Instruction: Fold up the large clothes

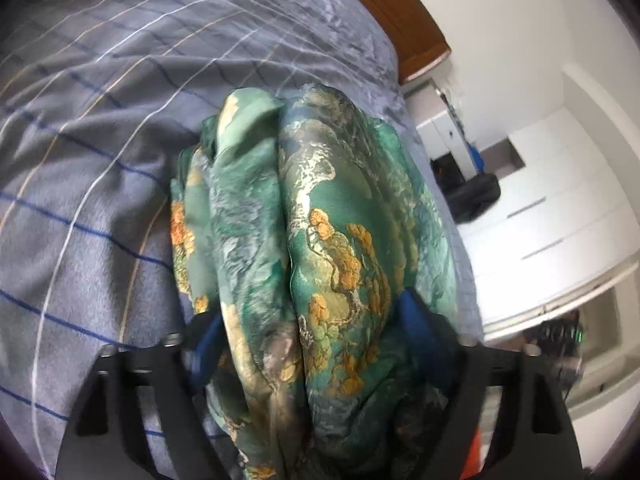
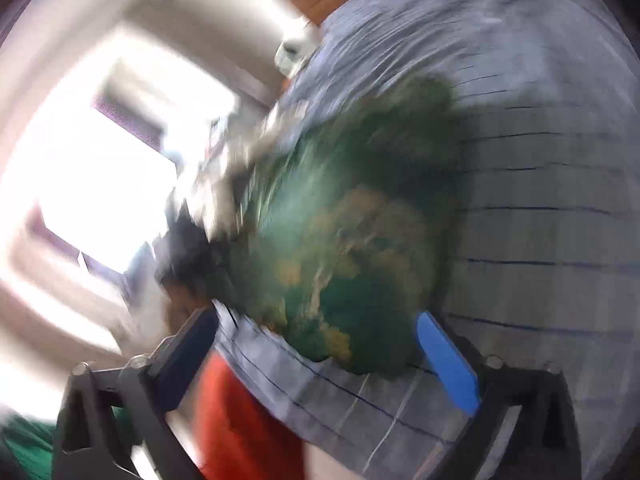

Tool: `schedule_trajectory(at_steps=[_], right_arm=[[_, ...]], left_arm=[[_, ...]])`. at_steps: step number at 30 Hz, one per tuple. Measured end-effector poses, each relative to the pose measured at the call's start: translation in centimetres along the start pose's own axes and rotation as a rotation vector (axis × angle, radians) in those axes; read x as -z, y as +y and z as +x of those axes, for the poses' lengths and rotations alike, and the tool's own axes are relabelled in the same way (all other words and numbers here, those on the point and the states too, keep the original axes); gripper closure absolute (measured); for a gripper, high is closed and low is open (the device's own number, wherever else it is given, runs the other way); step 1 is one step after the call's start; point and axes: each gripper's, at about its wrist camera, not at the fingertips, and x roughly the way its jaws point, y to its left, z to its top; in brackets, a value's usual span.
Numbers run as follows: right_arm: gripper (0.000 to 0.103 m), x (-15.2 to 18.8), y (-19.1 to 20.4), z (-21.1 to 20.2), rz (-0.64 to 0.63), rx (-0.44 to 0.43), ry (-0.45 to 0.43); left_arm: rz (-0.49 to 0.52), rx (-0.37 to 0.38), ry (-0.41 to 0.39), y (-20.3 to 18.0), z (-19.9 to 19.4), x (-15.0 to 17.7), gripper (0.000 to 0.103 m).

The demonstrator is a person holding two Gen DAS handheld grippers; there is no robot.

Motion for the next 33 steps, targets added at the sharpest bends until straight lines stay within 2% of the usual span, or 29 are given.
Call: schedule_trajectory(at_steps=[1,3,6,8,10,12,14,17,19,20,22,25,27,33], right_arm=[[0.000,-0.9,-1.9,-2.2,0.086,-0.002,-0.036],[0.000,-1.9,-4.4,-4.5,0.179,0.033,-0.089],[0.000,-2.3,-5.3,-5.7,0.211,0.116,-0.135],[0.000,-2.2,-3.8,-4.2,0.145,0.166,-0.111],[0.000,-2.1,-0.1,-1.1,0.006,0.211,-0.075],[0.000,-1.9,3.4,2.4,-0.110,0.224,-0.051],[0.000,-1.7,6.7,5.9,-0.206,0.194,-0.038],[0.000,-1.4,11.8,11.8,-0.347,0.094,0.004],[0.001,0.0,14.2,16.9,-0.460,0.040,0.076],[0.001,0.7,14.8,18.5,-0.499,0.053,0.106],[0.000,3.0,15.1,23.0,-0.608,0.164,0.200],[0.000,5.3,15.1,24.9,-0.734,0.273,0.215],[0.000,6.2,15.6,24.8,-0.789,0.312,0.209],[0.000,6.1,15.4,25.2,-0.804,0.337,0.229]], left_arm=[[0.016,-0.021,0.016,-0.2,0.3,-0.2,0.017],[0.018,-0.033,0.030,-0.3,0.4,-0.5,0.017],[-0.020,-0.022,0.035,0.0,-0.3,-0.7,0.017],[-0.034,-0.014,0.026,0.2,-1.6,-1.0,0.017],[-0.045,0.023,-0.009,0.3,-3.7,-1.2,0.015],[-0.070,0.057,-0.060,1.1,-5.9,-1.4,0.011],[-0.098,0.076,-0.107,2.5,-7.5,-1.5,0.007],[-0.152,0.096,-0.097,4.8,-6.9,-1.5,0.006],[-0.193,0.175,-0.045,6.6,-5.0,-1.1,0.006],[-0.202,0.191,-0.030,7.1,-4.1,-1.0,0.006],[-0.204,0.202,-0.010,7.6,-2.4,-0.9,0.005],[-0.170,0.269,0.028,7.2,-0.3,-1.6,0.005],[-0.131,0.276,0.052,6.5,1.1,-2.4,0.003],[-0.061,0.266,0.131,4.4,4.0,-5.0,0.001]])
